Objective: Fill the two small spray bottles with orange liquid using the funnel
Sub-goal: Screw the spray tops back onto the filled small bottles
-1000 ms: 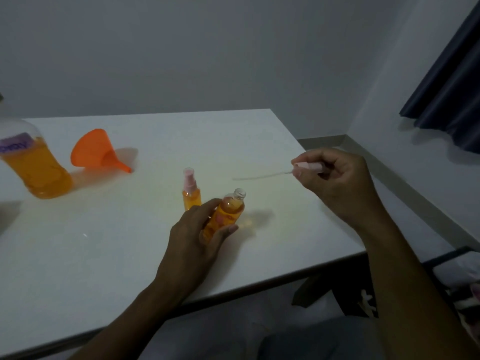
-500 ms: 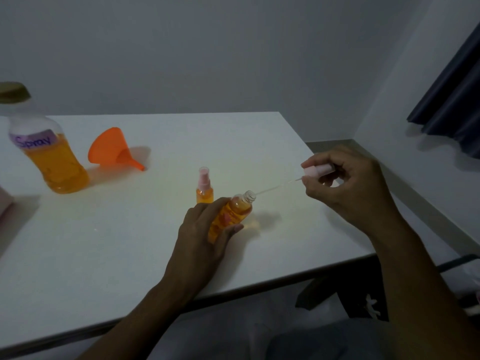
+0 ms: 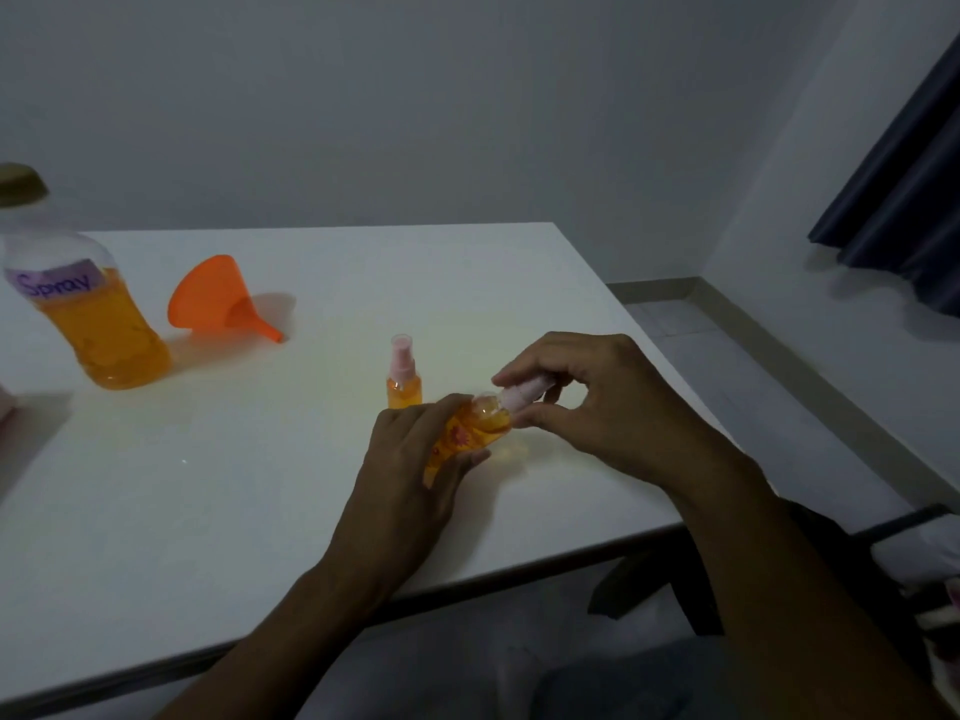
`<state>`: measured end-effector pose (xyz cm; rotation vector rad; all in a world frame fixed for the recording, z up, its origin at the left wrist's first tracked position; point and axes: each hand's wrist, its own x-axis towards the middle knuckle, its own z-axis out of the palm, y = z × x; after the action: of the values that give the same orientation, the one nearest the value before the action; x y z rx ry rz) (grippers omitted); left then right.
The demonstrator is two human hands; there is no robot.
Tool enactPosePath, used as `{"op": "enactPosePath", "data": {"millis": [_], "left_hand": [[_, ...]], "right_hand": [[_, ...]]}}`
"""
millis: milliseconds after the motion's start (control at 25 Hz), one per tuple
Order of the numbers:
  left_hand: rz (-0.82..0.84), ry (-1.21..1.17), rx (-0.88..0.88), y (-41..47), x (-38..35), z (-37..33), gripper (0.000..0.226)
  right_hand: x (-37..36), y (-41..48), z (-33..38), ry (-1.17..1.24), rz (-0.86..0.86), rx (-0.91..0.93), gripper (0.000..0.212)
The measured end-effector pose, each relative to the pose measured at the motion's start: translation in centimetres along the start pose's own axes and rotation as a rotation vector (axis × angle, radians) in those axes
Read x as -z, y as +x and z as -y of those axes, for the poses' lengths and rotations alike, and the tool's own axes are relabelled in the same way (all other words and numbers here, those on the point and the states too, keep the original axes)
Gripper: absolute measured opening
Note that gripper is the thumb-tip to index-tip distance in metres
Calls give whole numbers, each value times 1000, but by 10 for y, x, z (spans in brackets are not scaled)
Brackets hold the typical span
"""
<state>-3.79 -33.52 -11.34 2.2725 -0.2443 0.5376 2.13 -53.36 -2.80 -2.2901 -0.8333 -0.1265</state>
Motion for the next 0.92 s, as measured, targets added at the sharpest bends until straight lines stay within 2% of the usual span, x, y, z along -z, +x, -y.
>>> {"op": "enactPosePath", "data": {"millis": [80,200,360,480,600,720,840,920], "left_hand": [[2,-2,-22,0,2,-1,46],[8,11,-48,0,2,-1,46],[8,16,-54,2,4,-1,44],[20,32,-64,6,6,2,45],[45,57,-55,9,7,5,46],[63,72,-58,11,8,8,46],[59,70,-74,12,7,8,45],[55,78,-92,12,6,8,45]], "right_hand": [[-5,1,3,-27,-48,-99,25],[-9,3,1,-182,-138,-225,53],[7,-8,-2,36,-28,-201,46],[-1,-11,-8,69,-33,-155,26],[-7,-6,-11,-34,-82,-228,41],[-3,-6,-10,153,-46,-168,44],[-12,-2,-6,102,-109,-155,20],[-15,3,-5,-48,-133,-244,43]]}}
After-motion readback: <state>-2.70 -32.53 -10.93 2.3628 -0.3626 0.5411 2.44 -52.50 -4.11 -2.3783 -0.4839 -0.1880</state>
